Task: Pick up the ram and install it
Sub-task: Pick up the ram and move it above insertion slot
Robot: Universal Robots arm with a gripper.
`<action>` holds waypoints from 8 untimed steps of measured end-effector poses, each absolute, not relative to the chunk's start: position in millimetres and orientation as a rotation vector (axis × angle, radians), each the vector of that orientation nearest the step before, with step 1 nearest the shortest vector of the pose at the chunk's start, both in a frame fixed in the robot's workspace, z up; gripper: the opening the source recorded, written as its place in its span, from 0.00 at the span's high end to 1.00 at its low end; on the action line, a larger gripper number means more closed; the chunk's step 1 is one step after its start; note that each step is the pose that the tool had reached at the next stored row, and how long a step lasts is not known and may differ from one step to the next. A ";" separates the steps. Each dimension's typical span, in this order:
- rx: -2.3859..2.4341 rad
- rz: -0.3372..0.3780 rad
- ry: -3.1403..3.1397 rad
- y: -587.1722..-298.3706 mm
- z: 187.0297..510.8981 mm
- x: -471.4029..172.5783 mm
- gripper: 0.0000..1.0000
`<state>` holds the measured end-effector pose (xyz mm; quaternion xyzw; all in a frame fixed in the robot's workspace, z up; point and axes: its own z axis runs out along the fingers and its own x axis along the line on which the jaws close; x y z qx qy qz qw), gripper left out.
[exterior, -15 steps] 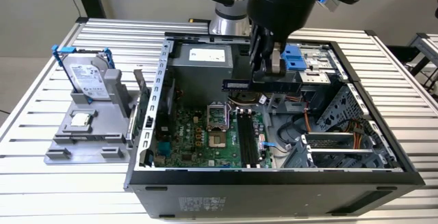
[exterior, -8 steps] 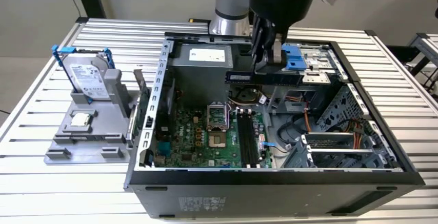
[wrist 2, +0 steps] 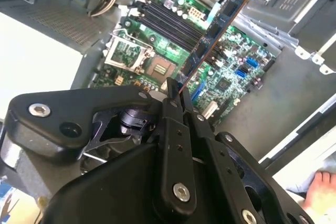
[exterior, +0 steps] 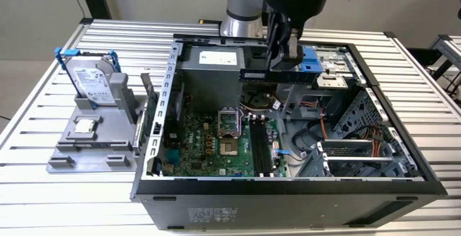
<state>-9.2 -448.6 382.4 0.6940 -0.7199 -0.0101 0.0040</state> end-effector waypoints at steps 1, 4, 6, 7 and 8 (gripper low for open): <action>2.175 -0.032 -2.256 -448.2 382.3 -9.1 1.00; 2.175 -0.032 -2.256 -448.2 382.2 -9.3 1.00; 2.176 -0.033 -2.257 -448.2 382.0 -9.4 1.00; 2.176 -0.033 -2.257 -448.2 382.0 -9.4 1.00; 2.176 -0.033 -2.257 -448.2 382.0 -9.4 1.00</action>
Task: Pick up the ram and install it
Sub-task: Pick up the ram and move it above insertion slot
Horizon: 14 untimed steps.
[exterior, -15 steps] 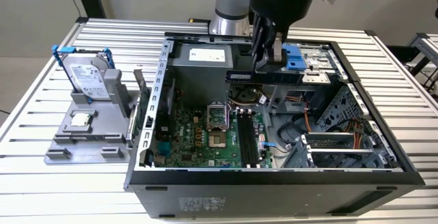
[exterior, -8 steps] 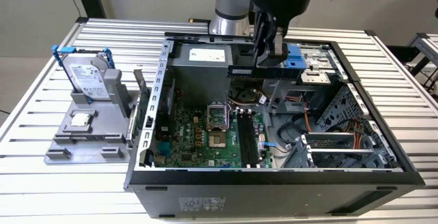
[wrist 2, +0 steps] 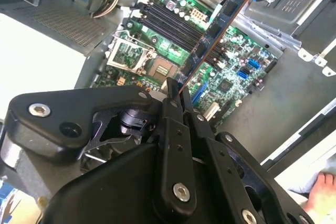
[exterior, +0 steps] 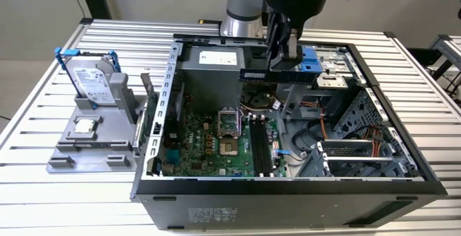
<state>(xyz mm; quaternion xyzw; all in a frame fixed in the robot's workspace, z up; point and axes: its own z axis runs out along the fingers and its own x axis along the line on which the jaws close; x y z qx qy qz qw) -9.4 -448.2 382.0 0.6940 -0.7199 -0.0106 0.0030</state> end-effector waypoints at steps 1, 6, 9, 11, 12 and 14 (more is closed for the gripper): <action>2.176 -0.033 -2.257 -448.2 382.0 -9.4 1.00; 2.177 -0.033 -2.258 -448.2 382.0 -9.4 1.00; 2.174 -0.034 -2.260 -448.2 382.0 -9.5 1.00; 2.153 -0.034 -2.281 -448.2 382.0 -9.4 1.00; 2.140 -0.034 -2.293 -448.2 382.0 -9.4 1.00; 2.113 -0.034 -2.318 -448.2 382.0 -9.4 1.00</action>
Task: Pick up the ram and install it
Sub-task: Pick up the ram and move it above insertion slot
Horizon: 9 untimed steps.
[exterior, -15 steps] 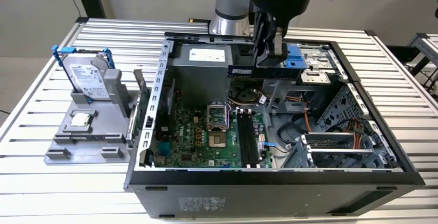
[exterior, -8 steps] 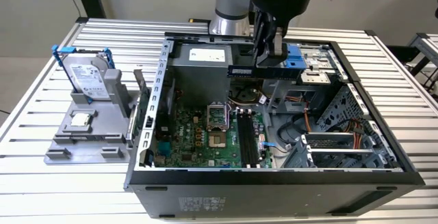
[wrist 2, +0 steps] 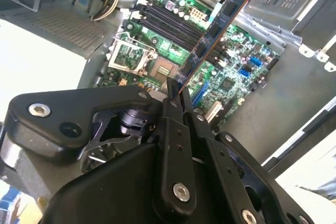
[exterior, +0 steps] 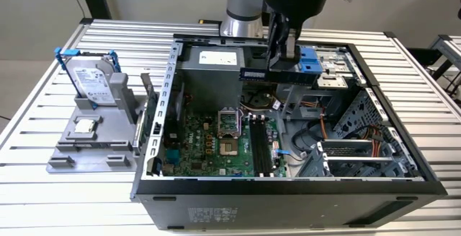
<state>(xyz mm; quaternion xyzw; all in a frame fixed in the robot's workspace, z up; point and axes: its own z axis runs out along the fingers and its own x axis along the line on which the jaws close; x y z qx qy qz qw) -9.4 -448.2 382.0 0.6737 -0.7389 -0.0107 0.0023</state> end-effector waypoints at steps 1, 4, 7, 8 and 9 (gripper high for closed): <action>2.102 -0.034 -2.328 -448.2 381.9 -9.4 1.00; 2.066 -0.034 -2.361 -448.2 381.9 -9.4 1.00; 2.034 -0.034 -2.389 -448.2 381.8 -9.4 1.00; 2.022 -0.034 -2.399 -448.2 381.8 -9.4 1.00; 2.010 -0.034 -2.410 -448.2 381.8 -9.4 1.00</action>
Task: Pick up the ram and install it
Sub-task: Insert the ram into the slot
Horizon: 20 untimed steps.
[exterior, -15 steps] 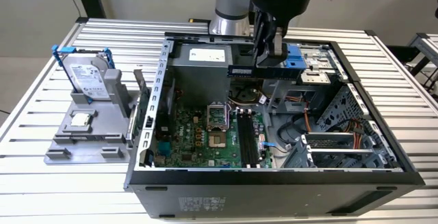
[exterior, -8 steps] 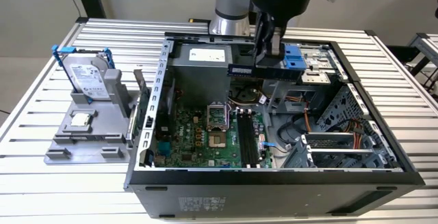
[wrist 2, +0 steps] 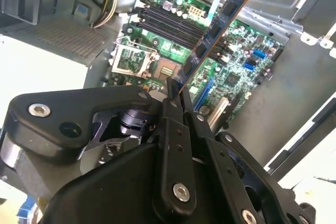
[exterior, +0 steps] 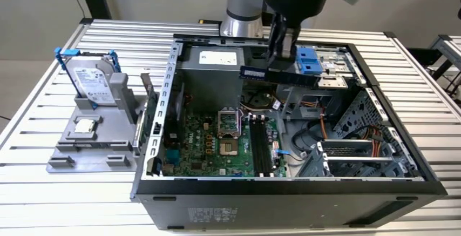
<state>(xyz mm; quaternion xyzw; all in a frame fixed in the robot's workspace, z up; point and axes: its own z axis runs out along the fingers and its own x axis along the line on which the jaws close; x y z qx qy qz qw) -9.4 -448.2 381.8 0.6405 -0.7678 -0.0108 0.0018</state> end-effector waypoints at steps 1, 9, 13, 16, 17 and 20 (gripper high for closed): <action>1.997 -0.034 -2.420 -448.2 381.8 -9.4 1.00; 1.897 -0.034 -2.501 -448.2 381.7 -9.4 1.00; 1.848 -0.034 -2.538 -448.2 381.6 -9.4 1.00; 1.809 -0.034 -2.566 -448.2 381.6 -9.4 1.00; 1.797 -0.034 -2.575 -448.2 381.5 -9.4 1.00; 1.758 -0.034 -2.602 -448.2 381.5 -9.4 1.00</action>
